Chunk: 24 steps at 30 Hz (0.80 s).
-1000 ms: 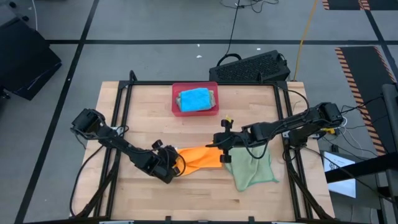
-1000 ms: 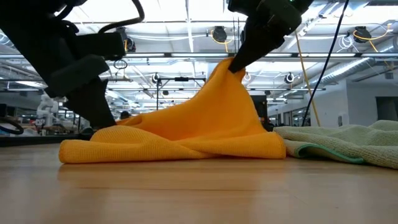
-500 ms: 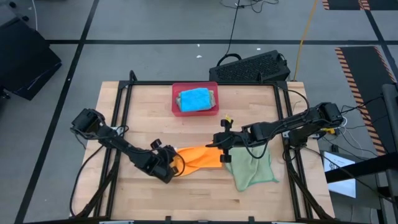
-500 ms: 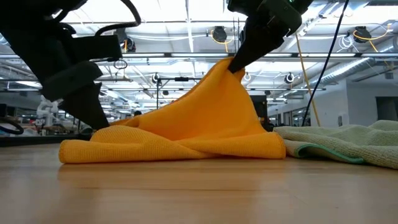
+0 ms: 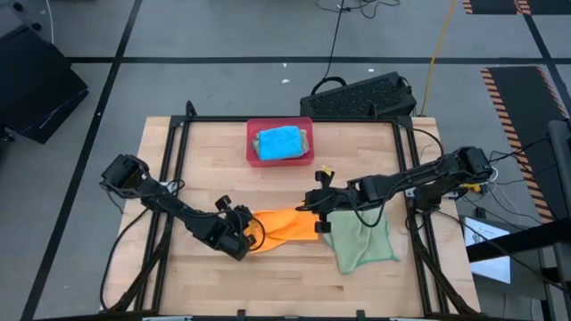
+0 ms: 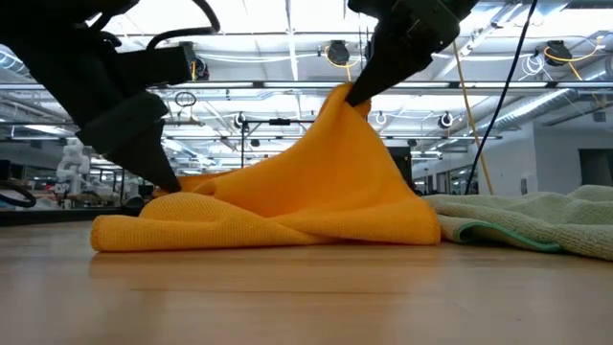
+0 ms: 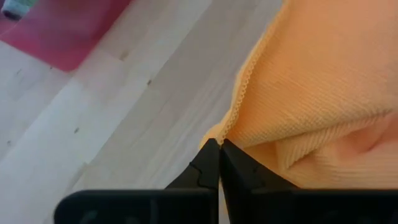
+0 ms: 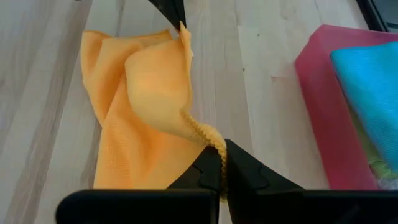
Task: Fold microfiber towels
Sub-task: Fold the yellow towel
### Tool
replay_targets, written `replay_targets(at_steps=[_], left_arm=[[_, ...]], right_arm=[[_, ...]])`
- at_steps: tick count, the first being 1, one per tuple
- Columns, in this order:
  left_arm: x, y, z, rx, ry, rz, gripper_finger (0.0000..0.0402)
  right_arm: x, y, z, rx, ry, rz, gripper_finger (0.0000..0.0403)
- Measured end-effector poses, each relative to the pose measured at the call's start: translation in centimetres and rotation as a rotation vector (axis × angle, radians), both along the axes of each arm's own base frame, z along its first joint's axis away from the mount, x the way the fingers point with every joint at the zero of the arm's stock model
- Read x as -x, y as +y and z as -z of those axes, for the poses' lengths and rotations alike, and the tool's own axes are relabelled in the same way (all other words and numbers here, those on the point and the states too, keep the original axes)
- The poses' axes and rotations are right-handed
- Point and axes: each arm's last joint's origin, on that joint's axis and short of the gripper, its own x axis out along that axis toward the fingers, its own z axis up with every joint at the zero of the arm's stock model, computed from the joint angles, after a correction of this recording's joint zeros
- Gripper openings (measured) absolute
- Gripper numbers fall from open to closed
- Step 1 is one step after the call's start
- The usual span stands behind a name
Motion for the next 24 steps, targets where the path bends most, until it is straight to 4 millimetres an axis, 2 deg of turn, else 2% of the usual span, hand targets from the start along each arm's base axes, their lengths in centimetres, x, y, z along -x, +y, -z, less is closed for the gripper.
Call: replay_targets(at_steps=[11, 24], left_arm=[[0.27, -0.56, -0.81, -0.053, -0.064, 0.017, 0.0003], [-0.01, -0.71, -0.83, -0.059, -0.076, 0.043, 0.0004]], right_arm=[[-0.07, -0.01, -0.07, -0.002, -0.01, 0.001, 0.0004], [-0.46, 0.06, -0.47, -0.014, -0.068, 0.002, 0.0004]])
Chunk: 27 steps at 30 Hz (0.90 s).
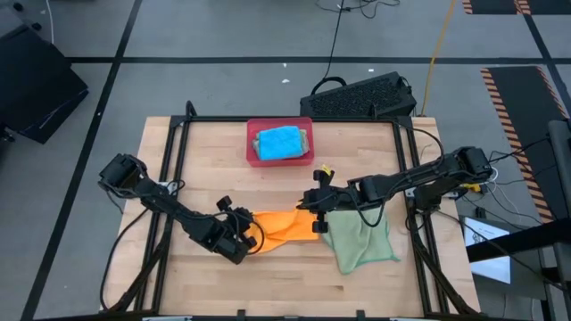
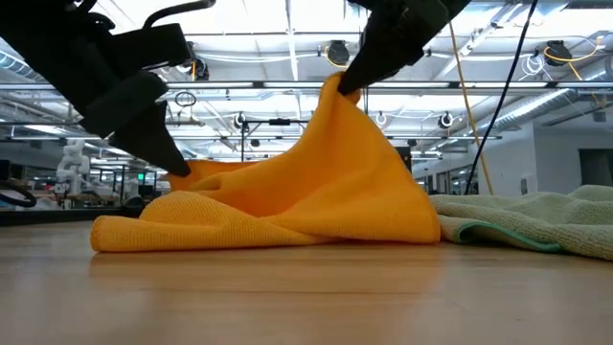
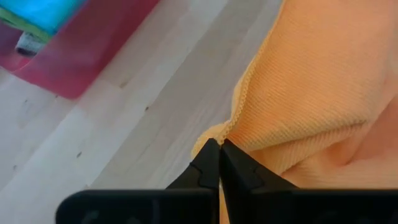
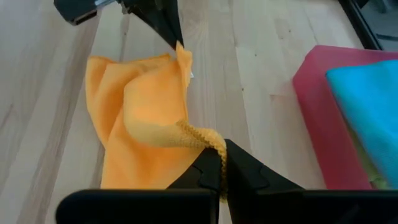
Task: Fold microfiber towels
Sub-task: Fold the yellow towel
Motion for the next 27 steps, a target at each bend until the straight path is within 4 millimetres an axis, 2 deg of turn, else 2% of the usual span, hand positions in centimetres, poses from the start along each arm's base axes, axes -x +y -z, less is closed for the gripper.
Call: replay_targets(at_steps=[6, 15, 21, 27], left_arm=[[0.0, 0.3, -0.7, -0.025, -0.02, 0.003, 0.0004], [0.7, 1.2, -4.3, -0.085, -0.15, -0.007, 0.0003], [0.7, 1.4, -3.9, -0.002, -0.112, -0.021, 0.0003], [0.5, 1.1, -4.0, 0.069, -0.076, 0.056, 0.0003]], right_arm=[[0.0, 0.0, 0.0, -0.001, -0.007, 0.0, 0.0004], [0.0, 0.0, 0.0, -0.002, -0.007, 0.0, 0.0004], [0.0, 0.0, 0.0, -0.002, -0.007, 0.0, 0.0004], [0.0, 0.0, 0.0, -0.002, -0.006, -0.001, 0.0004]])
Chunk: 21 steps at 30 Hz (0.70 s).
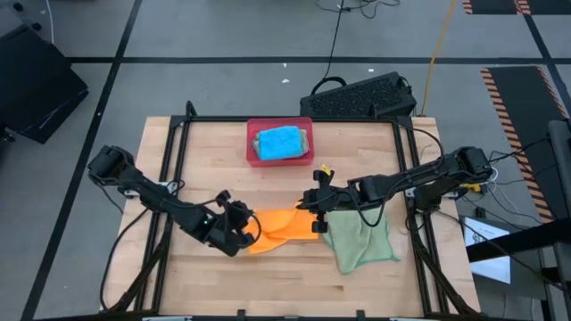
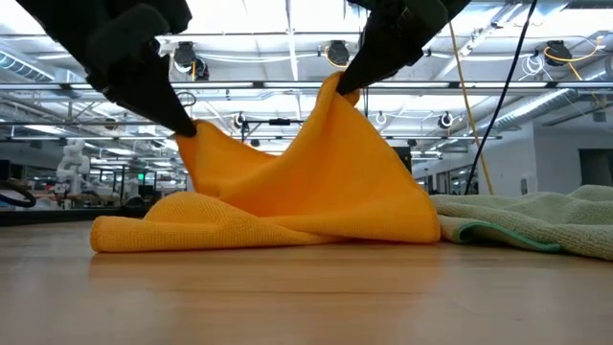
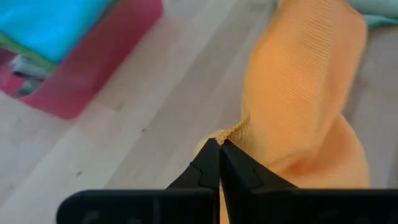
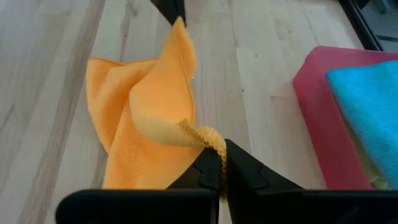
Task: Fold microfiber towels
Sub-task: Fold the yellow towel
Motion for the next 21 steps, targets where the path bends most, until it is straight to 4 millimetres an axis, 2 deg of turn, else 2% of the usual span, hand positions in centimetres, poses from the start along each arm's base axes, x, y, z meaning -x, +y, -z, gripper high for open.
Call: replay_targets(at_steps=[4, 9, 13, 21], left_arm=[[0.0, 0.0, -0.2, -0.001, 0.012, 0.034, 0.0003], [-0.2, 1.0, -0.7, -0.03, 0.008, 0.018, 0.0005], [-0.8, 1.7, -0.8, 0.013, 0.016, 0.041, 0.0003], [-0.7, 1.1, -0.8, 0.037, 0.018, 0.079, 0.0003]], right_arm=[[0.0, 0.0, 0.0, -0.001, -0.004, 0.0, 0.0004], [-0.1, 0.0, -0.1, -0.003, -0.018, 0.0, 0.0004], [-0.3, 0.1, -0.3, -0.008, -0.044, 0.0, 0.0004], [-0.3, 0.1, -0.3, -0.009, -0.043, 0.0, 0.0004]])
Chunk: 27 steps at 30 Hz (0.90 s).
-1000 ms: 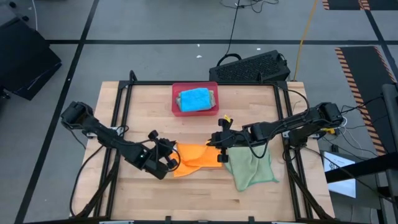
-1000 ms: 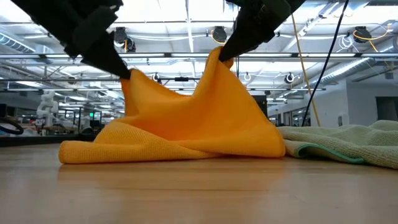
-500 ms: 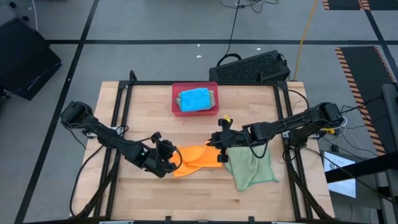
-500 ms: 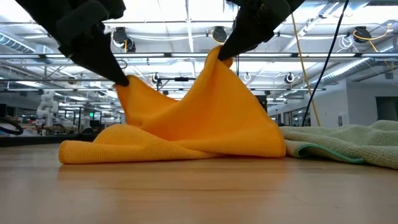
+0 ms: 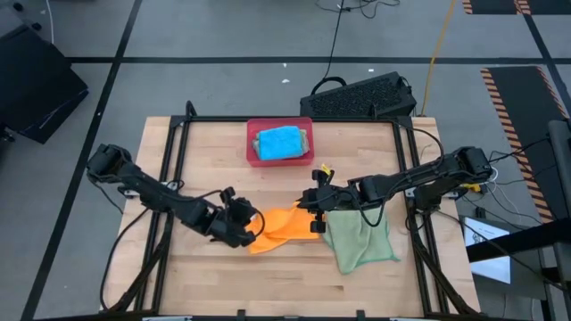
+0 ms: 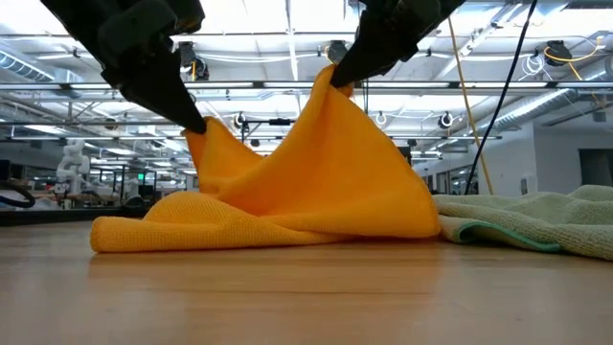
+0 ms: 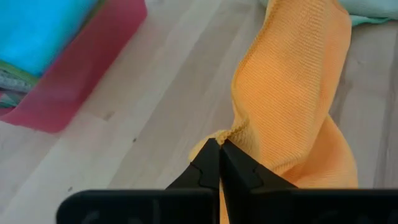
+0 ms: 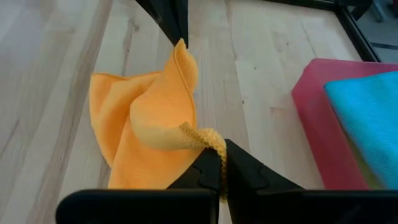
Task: Fold microfiber towels
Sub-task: Fold the yellow towel
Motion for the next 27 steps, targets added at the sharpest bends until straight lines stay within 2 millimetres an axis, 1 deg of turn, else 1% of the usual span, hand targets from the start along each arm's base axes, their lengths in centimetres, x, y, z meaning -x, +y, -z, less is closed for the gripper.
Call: replay_targets(at_steps=[4, 10, 17, 21, 25, 27], left_arm=[[0.12, -0.23, -0.04, -0.021, -0.011, -0.002, 0.0009], [0.17, -0.24, -0.12, -0.051, -0.008, 0.01, 0.0006], [0.32, -0.04, -0.23, -0.113, 0.022, 0.044, 0.0005], [0.48, 0.04, -0.12, -0.093, 0.023, 0.013, 0.0011], [0.61, -0.4, -0.16, -0.072, 0.005, 0.009, 0.0004], [0.67, -0.62, -0.18, -0.06, -0.007, 0.003, 0.0007]], right_arm=[[-0.11, 0.02, -0.14, -0.004, -0.018, 0.0, 0.0004], [-0.37, 0.08, -0.47, -0.027, -0.065, 0.01, 0.0004], [-0.43, 0.07, -0.52, -0.036, -0.074, 0.017, 0.0004], [-0.43, 0.07, -0.53, -0.038, -0.074, 0.018, 0.0004], [-0.43, 0.07, -0.52, -0.037, -0.074, 0.018, 0.0004], [-0.43, 0.07, -0.52, -0.037, -0.074, 0.018, 0.0004]])
